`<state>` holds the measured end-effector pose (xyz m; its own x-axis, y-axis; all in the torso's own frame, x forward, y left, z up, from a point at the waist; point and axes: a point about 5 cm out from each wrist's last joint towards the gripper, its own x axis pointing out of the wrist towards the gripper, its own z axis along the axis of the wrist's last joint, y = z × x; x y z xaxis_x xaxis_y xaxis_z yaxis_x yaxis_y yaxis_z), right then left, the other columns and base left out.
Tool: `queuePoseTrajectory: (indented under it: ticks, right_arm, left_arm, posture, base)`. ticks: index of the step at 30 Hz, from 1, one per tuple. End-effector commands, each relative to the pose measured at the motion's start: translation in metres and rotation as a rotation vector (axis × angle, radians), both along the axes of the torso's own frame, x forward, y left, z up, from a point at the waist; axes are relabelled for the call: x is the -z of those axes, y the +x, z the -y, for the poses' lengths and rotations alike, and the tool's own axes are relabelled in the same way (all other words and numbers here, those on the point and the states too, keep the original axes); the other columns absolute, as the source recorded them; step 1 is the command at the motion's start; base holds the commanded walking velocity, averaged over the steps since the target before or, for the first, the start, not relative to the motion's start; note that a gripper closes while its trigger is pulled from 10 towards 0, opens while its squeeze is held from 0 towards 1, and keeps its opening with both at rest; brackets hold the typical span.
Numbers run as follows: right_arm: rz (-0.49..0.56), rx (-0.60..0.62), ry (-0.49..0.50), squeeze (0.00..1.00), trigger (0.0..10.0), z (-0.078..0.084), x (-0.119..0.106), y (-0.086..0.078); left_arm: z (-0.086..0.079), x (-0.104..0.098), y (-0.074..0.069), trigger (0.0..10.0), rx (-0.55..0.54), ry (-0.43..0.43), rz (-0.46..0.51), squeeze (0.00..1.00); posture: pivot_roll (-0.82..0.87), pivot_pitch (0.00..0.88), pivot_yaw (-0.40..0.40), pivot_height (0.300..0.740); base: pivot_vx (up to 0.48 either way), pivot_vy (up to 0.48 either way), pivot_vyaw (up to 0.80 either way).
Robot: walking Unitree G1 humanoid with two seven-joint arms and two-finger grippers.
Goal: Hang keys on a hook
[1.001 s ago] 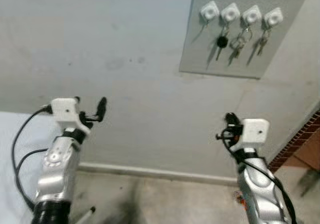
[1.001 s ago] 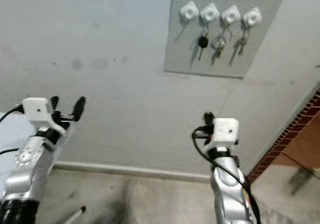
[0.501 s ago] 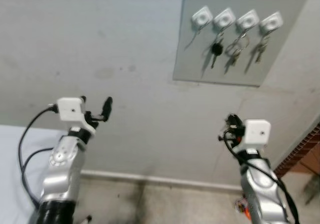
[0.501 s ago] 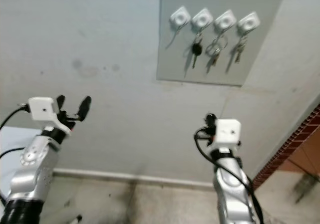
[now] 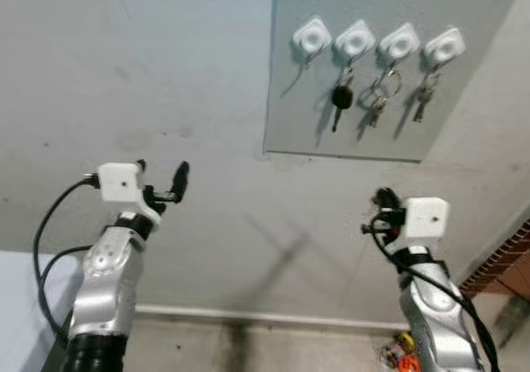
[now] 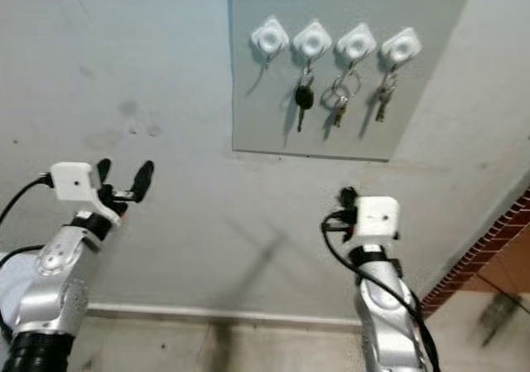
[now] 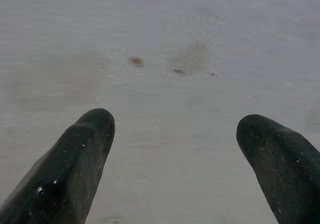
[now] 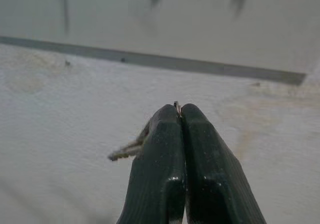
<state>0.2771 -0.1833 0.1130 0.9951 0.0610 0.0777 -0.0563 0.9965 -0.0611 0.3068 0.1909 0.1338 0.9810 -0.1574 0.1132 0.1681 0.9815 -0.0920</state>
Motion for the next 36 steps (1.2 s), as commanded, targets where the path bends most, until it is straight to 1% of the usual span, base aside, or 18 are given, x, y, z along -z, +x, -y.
queuePoseTrajectory:
  ticks: [1, 2, 3, 4, 6, 7, 11, 12, 15, 19, 23, 25, 27, 29, 32, 36]
  right_arm:
    - [0.020, 0.000, -0.007, 0.00, 10.0, 0.005, -0.007, 0.001]
    - [0.028, -0.019, -0.009, 0.00, 10.0, 0.005, -0.010, 0.003]
    - [0.028, -0.019, -0.009, 0.00, 10.0, 0.005, -0.010, 0.003]
    - [0.036, -0.041, -0.010, 0.00, 10.0, 0.004, -0.012, 0.005]
    - [0.040, -0.049, -0.012, 0.00, 10.0, 0.003, -0.013, 0.006]
    - [0.046, -0.066, -0.015, 0.00, 10.0, 0.000, -0.015, 0.010]
    - [0.065, -0.111, -0.003, 0.00, 10.0, -0.008, -0.022, 0.016]
    - [0.074, -0.138, 0.001, 0.00, 10.0, -0.012, -0.024, 0.018]
    - [0.086, -0.172, 0.007, 0.00, 10.0, -0.017, -0.029, 0.021]
    - [0.119, -0.255, 0.026, 0.00, 10.0, -0.030, -0.040, 0.028]
    - [0.151, -0.310, 0.045, 0.00, 10.0, -0.041, -0.051, 0.035]
    - [0.176, -0.347, 0.070, 0.00, 10.0, -0.048, -0.060, 0.040]
    - [0.182, -0.354, 0.076, 0.00, 10.0, -0.050, -0.062, 0.041]
    - [0.202, -0.379, 0.099, 0.00, 10.0, -0.055, -0.069, 0.045]
    - [0.209, -0.388, 0.108, 0.00, 10.0, -0.058, -0.071, 0.048]
    - [0.234, -0.415, 0.136, 0.00, 10.0, -0.065, -0.080, 0.056]
  left_arm:
    - [0.008, -0.005, -0.001, 10.0, 0.047, 0.028, 0.020, 0.00]
    - [0.013, -0.007, -0.002, 10.0, 0.076, 0.046, 0.029, 0.00]
    - [0.013, -0.007, -0.002, 10.0, 0.076, 0.046, 0.029, 0.00]
    - [0.019, -0.009, -0.003, 10.0, 0.105, 0.057, 0.038, 0.00]
    - [0.021, -0.009, -0.003, 10.0, 0.121, 0.059, 0.040, 0.00]
    - [0.030, -0.013, -0.004, 10.0, 0.167, 0.060, 0.055, 0.00]
    - [0.046, -0.020, -0.006, 10.0, 0.251, 0.073, 0.085, 0.00]
    - [0.052, -0.025, -0.006, 10.0, 0.278, 0.074, 0.101, 0.00]
    - [0.060, -0.031, -0.005, 10.0, 0.315, 0.066, 0.120, 0.00]
    - [0.071, -0.041, -0.003, 10.0, 0.372, 0.064, 0.150, 0.00]
    - [0.080, -0.052, -0.002, 10.0, 0.419, 0.068, 0.180, 0.00]
    - [0.084, -0.060, 0.000, 10.0, 0.442, 0.061, 0.197, 0.00]
    - [0.085, -0.062, 0.001, 10.0, 0.447, 0.059, 0.200, 0.00]
    - [0.088, -0.068, 0.001, 10.0, 0.461, 0.054, 0.217, 0.00]
    - [0.089, -0.069, 0.001, 10.0, 0.467, 0.056, 0.221, 0.00]
    - [0.097, -0.075, 0.002, 10.0, 0.500, 0.055, 0.236, 0.00]
  posture:
    - [-0.05, 0.000, -0.009, 0.740]
    - [-0.05, 0.000, -0.005, 0.740]
    - [-0.05, 0.000, -0.005, 0.740]
    - [-0.05, 0.000, -0.001, 0.740]
    - [-0.06, 0.000, 0.001, 0.740]
    - [-0.05, 0.000, 0.003, 0.740]
    - [-0.05, 0.000, 0.007, 0.740]
    - [-0.06, 0.000, 0.008, 0.740]
    - [-0.06, 0.000, 0.010, 0.740]
    - [-0.06, 0.000, 0.017, 0.740]
    - [-0.06, 0.000, 0.018, 0.740]
    - [-0.06, 0.000, 0.018, 0.740]
    - [-0.06, 0.000, 0.018, 0.740]
    - [-0.05, 0.000, 0.016, 0.740]
    - [-0.05, 0.000, 0.015, 0.740]
    - [-0.04, 0.000, 0.014, 0.740]
  base:
    - [0.000, 0.000, 0.00]
    - [0.000, 0.000, 0.00]
    - [0.000, 0.000, 0.00]
    - [0.000, 0.000, 0.00]
    - [0.000, 0.000, 0.00]
    - [0.000, 0.000, 0.00]
    - [0.000, 0.000, 0.00]
    - [0.000, 0.000, 0.00]
    - [0.000, 0.000, 0.00]
    - [0.000, 0.000, 0.00]
    - [0.000, 0.000, 0.00]
    - [0.000, 0.000, 0.00]
    - [0.000, 0.000, 0.00]
    - [0.000, 0.000, 0.00]
    - [0.000, 0.000, 0.00]
    - [0.000, 0.000, 0.00]
